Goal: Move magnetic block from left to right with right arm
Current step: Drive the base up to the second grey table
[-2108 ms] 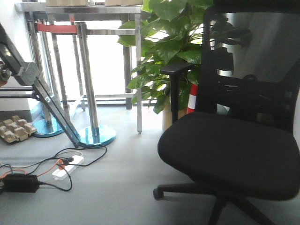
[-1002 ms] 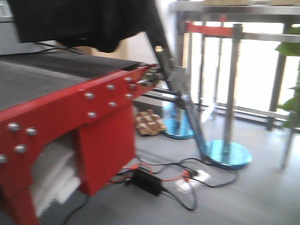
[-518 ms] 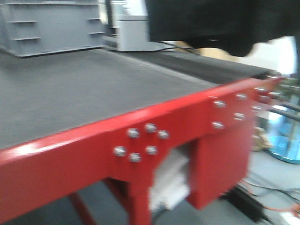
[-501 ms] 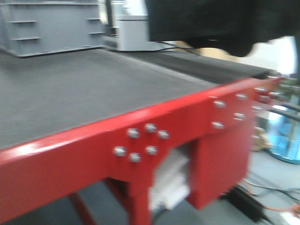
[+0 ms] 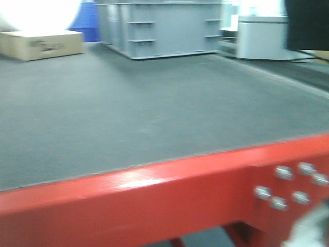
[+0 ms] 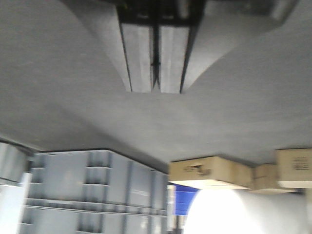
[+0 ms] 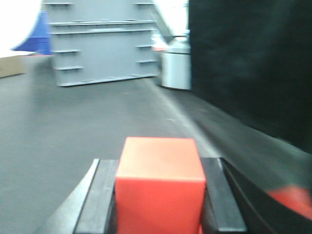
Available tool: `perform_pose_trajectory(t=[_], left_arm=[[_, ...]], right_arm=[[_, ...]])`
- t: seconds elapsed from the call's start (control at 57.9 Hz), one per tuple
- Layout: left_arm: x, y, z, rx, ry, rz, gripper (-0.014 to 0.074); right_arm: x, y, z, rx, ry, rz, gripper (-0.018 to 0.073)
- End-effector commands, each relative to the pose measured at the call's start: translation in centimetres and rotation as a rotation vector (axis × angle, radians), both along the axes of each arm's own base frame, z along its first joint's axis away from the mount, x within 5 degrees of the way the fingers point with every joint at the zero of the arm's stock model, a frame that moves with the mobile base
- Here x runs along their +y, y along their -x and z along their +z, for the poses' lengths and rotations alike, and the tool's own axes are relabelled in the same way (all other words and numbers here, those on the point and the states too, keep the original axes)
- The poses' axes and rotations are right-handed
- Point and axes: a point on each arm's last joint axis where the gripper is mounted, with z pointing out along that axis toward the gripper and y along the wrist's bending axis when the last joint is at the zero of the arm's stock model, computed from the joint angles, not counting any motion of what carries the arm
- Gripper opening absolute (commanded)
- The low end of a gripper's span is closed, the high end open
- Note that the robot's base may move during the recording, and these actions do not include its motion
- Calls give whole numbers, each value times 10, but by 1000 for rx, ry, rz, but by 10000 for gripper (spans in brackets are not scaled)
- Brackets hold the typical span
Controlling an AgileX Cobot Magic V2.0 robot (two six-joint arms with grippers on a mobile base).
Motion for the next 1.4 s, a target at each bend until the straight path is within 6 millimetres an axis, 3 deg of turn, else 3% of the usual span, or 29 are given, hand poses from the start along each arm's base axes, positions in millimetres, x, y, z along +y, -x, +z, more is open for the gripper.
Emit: perform_pose_trajectory(t=[0.0, 1.382], left_arm=[[1, 1, 5, -86, 8, 3, -126], [1, 1, 5, -86, 8, 3, -126]], right_arm=[[-1, 0, 18, -106, 9, -10, 370], [-1, 0, 18, -106, 9, -10, 370]])
